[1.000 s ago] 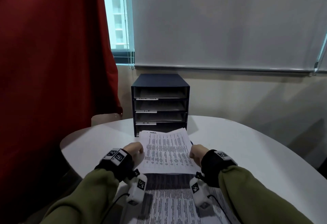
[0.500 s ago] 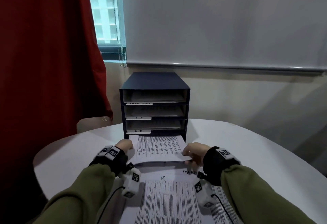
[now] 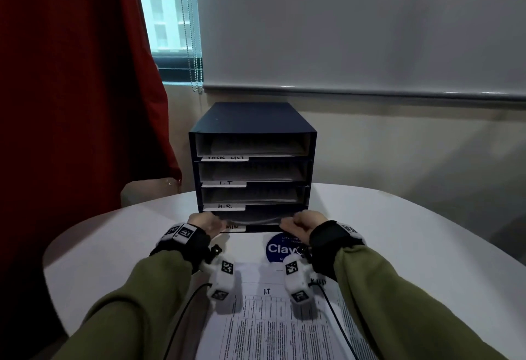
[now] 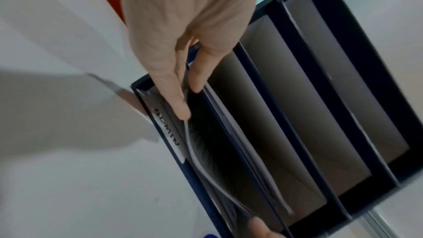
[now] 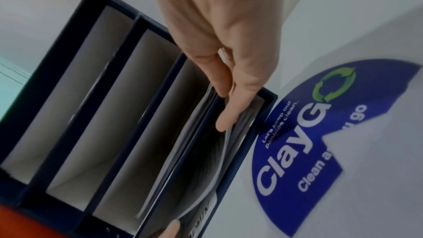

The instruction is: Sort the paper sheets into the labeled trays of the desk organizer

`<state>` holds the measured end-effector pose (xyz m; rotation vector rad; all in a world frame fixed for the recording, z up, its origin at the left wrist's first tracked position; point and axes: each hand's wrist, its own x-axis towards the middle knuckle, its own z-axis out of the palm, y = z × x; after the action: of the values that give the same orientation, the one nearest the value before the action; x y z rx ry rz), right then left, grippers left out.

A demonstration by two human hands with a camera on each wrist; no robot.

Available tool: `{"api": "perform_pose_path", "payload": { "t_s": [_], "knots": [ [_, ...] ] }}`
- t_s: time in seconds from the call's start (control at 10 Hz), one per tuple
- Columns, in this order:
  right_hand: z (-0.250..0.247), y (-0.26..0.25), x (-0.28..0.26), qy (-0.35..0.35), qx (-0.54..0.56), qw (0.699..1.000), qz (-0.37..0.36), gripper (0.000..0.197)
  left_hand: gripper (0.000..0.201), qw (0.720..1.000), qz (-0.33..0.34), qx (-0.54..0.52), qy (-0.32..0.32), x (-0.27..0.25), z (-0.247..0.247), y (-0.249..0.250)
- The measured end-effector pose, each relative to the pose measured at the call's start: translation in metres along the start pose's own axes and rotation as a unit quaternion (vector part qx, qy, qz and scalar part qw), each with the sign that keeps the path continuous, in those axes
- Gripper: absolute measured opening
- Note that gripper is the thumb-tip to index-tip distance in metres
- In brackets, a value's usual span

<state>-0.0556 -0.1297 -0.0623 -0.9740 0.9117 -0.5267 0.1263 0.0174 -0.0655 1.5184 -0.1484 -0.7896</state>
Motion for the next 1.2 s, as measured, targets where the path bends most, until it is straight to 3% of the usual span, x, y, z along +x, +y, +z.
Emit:
{"api": "perform_pose_path", "payload": {
  "t_s": [0.1,0.2,0.3,0.4,0.5,0.6,0.7,0.9,1.0,1.1,1.2],
  "knots": [
    [0.003,-0.003,-0.012,-0.011,-0.004,1.0,0.008,0.04,0.027,1.0,-0.013,0.001,0.005,-0.004,-0.001,0.001],
    [-0.007,-0.007,-0.03,-0.012,-0.043,0.999,-0.005,0.033,0.027,0.998,0.003,0.066,-0.022,-0.029,-0.005,0.007],
    [-0.026,-0.01,-0.056,-0.028,-0.093,0.995,-0.021,0.026,0.02,0.986,0.066,0.152,-0.007,-0.058,-0.012,0.01],
    [-0.053,-0.007,-0.08,-0.012,-0.178,0.984,-0.018,0.021,0.013,0.954,0.098,0.28,-0.042,-0.074,-0.023,0.002],
    [-0.078,0.006,-0.107,-0.013,-0.269,0.962,0.047,0.01,0.022,0.902,0.06,0.418,-0.092,-0.088,-0.034,-0.014],
    [-0.094,0.023,-0.128,0.014,-0.324,0.943,0.075,0.008,0.052,0.867,0.014,0.484,-0.113,-0.103,-0.039,-0.03],
    [-0.098,0.036,-0.14,0.035,-0.357,0.931,0.075,0.008,0.063,0.851,0.044,0.519,-0.065,-0.113,-0.039,-0.041],
    [-0.086,0.043,-0.164,0.012,-0.362,0.93,0.068,0.016,0.069,0.77,0.062,0.635,0.027,-0.134,-0.038,-0.056],
    [-0.08,0.046,-0.166,0.029,-0.376,0.925,0.054,0.011,0.077,0.792,0.027,0.609,-0.012,-0.139,-0.035,-0.061],
    [-0.074,0.048,-0.163,0.036,-0.463,0.884,0.053,0.018,0.078,0.814,0.009,0.581,-0.014,-0.143,-0.035,-0.059],
    [-0.077,0.051,-0.162,-0.001,-0.516,0.856,0.038,0.021,0.077,0.839,0.006,0.544,-0.024,-0.145,-0.036,-0.058]
  ]
}}
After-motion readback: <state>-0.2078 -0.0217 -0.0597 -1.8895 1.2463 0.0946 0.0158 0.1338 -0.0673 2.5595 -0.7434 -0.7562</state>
